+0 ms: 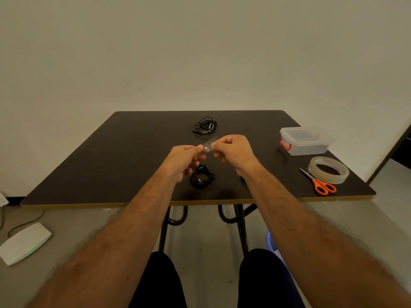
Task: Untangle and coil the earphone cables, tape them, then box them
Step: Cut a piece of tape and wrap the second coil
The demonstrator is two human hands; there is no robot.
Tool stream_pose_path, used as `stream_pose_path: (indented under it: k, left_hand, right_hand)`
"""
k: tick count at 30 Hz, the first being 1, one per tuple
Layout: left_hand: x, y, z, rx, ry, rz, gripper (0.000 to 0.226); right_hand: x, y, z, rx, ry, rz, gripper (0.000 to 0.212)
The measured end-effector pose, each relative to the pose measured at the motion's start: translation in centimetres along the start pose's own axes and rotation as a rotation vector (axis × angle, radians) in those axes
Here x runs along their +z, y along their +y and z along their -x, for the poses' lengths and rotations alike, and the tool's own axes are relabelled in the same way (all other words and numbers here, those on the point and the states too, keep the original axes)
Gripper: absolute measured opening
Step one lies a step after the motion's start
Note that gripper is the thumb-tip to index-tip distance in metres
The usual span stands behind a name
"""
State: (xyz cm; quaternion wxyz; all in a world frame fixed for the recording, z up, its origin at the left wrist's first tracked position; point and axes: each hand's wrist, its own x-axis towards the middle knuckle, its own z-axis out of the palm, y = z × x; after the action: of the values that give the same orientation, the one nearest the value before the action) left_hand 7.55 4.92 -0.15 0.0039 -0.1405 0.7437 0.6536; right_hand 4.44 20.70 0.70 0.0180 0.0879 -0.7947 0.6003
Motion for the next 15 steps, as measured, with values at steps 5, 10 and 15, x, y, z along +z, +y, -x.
stream_pose_path:
  k: [5,10,15]
  left_hand:
    - [-1.0,-2.4,-1.7,0.056,0.194,-0.633,0.03]
    - [0.1,-2.7,-1.8,-0.041,0.183,-0.965,0.053]
    - [1.1,-2.1,-1.7,-0.014,0.168,-1.096,0.038]
  right_hand:
    - [-2.6,1.1,-0.7,0.039,0.087,-0.009,0.013]
    - [-2.7,2.3,-0.7,0.039,0.051,0.011,0.012]
    - [-2.1,2.9,-0.5,0.025,-0.009,0.036,0.01]
